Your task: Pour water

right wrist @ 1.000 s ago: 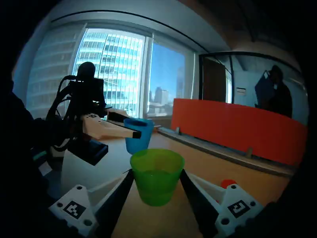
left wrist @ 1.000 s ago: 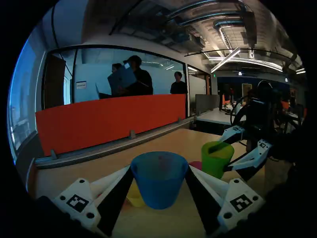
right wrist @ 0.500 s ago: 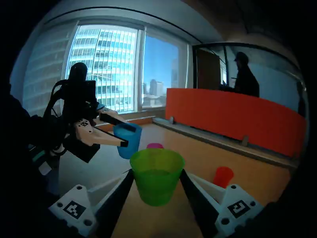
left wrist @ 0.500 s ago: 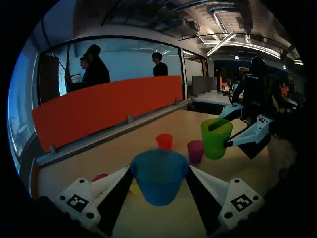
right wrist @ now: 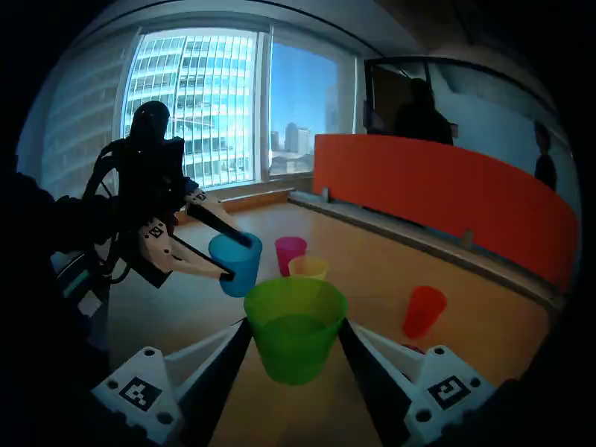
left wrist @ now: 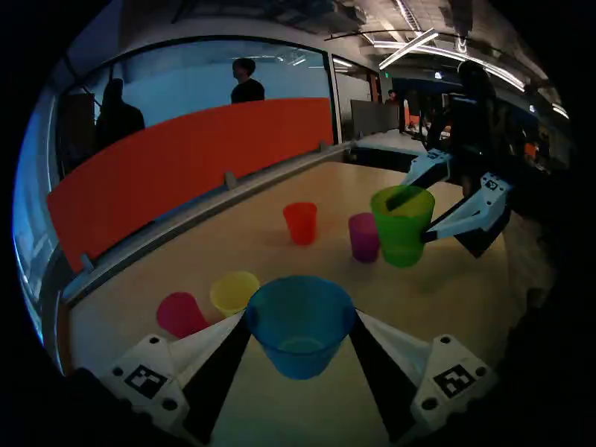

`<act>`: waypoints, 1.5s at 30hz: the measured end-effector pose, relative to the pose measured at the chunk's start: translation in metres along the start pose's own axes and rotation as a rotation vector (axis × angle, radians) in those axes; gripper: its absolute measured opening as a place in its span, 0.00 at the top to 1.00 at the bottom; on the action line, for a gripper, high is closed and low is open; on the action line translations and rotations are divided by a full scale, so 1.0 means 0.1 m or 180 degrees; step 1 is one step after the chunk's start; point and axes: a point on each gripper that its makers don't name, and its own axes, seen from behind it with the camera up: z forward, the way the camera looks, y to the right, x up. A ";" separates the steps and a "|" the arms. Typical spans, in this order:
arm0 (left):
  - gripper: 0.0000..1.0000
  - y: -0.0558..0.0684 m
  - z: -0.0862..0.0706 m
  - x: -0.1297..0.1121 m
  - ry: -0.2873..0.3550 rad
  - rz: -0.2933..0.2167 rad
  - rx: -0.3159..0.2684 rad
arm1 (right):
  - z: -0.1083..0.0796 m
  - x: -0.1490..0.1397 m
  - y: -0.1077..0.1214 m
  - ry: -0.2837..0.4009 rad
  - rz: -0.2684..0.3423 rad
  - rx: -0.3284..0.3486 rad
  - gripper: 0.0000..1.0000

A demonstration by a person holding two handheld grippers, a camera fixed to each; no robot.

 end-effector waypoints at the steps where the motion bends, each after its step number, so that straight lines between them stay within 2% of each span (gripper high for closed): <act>1: 0.11 0.00 0.01 -0.04 -0.0053 0.0021 -0.0009 | 0.01 -0.01 0.00 -0.0022 0.0008 0.0010 0.13; 8: 0.11 -0.05 0.14 -0.30 -0.0385 0.0194 -0.0027 | 0.10 -0.15 0.02 -0.0198 0.0024 0.0059 0.13; 15: 0.11 -0.04 0.27 -0.48 -0.0591 0.0201 -0.0110 | 0.23 -0.31 0.01 -0.0373 0.0009 0.0100 0.13; 26: 0.11 -0.07 0.39 -0.67 -0.0686 0.0107 -0.0142 | 0.32 -0.41 0.03 -0.0473 0.0006 0.0102 0.13; 45: 0.11 -0.09 0.38 -0.92 -0.0729 -0.0076 -0.0180 | 0.38 -0.56 0.03 -0.0606 -0.0019 0.0069 0.12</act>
